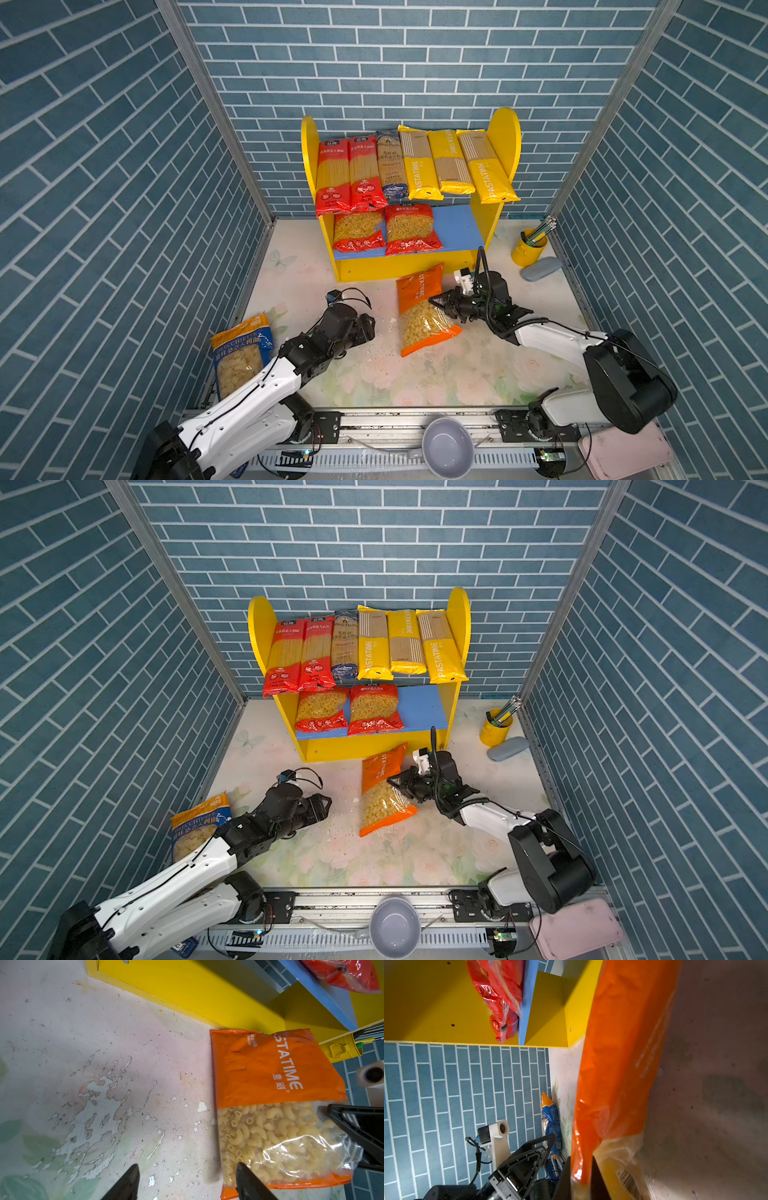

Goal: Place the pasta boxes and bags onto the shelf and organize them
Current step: 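Lift the orange macaroni bag toward the shelf with the right gripper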

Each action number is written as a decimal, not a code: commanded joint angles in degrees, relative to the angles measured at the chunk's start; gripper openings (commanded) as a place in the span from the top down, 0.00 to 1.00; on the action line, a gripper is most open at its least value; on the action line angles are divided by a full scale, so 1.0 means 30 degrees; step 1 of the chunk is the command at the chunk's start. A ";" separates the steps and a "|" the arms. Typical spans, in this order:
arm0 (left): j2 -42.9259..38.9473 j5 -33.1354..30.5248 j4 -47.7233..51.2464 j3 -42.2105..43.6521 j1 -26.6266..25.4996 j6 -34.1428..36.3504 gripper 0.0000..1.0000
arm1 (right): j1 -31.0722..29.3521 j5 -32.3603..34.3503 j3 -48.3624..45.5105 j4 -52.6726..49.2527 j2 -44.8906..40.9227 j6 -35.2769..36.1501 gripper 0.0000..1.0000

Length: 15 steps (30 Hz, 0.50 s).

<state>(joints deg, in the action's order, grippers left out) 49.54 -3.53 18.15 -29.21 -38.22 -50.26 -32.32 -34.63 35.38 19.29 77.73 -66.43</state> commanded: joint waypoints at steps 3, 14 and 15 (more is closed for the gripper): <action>0.0257 0.0296 -0.0357 -0.0392 0.0112 0.0318 0.26 | 0.0538 -0.0439 0.1715 -0.4149 -0.3211 0.3076 1.00; 0.1132 0.1253 -0.3556 -0.0123 -0.0753 -0.0162 0.26 | 0.1688 -0.0495 0.5700 -1.2733 -0.6146 0.8160 1.00; 0.1267 0.1039 -0.4127 -0.0078 -0.1159 -0.0160 0.26 | 0.1739 -0.0270 0.6269 -1.3540 -0.6214 0.8780 1.00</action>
<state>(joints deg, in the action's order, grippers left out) 52.58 -0.73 12.08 -29.28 -39.51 -50.59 -27.40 -34.39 46.26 -16.86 62.76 -50.17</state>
